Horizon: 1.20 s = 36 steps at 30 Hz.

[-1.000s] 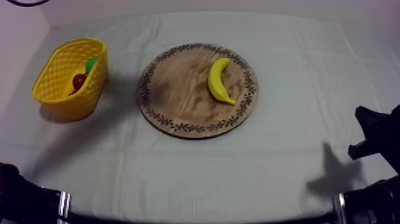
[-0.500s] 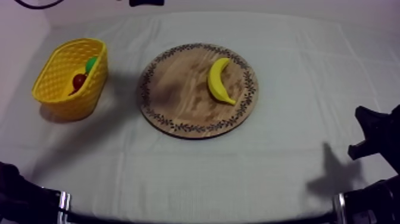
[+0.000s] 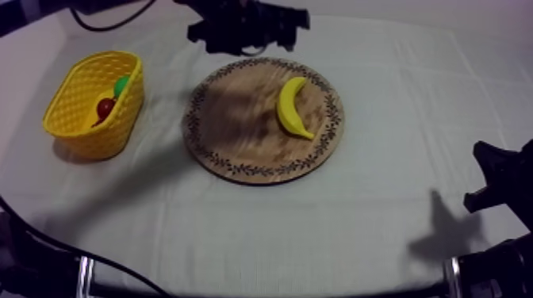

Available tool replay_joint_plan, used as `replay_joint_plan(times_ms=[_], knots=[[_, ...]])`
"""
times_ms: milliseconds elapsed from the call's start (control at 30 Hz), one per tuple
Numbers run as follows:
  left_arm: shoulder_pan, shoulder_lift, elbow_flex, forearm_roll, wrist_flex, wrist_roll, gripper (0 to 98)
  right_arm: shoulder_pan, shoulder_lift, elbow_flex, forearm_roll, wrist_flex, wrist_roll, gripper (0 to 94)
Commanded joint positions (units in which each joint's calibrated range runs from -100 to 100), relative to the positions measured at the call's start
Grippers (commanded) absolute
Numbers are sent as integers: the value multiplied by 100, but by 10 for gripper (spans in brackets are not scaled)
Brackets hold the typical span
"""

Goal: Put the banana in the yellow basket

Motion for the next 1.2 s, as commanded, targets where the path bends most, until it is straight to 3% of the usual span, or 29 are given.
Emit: replay_joint_plan(times_ms=[0, 567, 1167], knots=[[13, 300, -30, -22, -21, 24, 728, 0, 0, -3, 2, 1, 0, 3], [19, 2114, -1162, -155, -328, 192, 699, 0, 0, -3, 2, 1, 0, 3], [8, 2951, -1614, -157, -265, 187, 669, 0, 0, -3, 2, 1, 0, 3]])
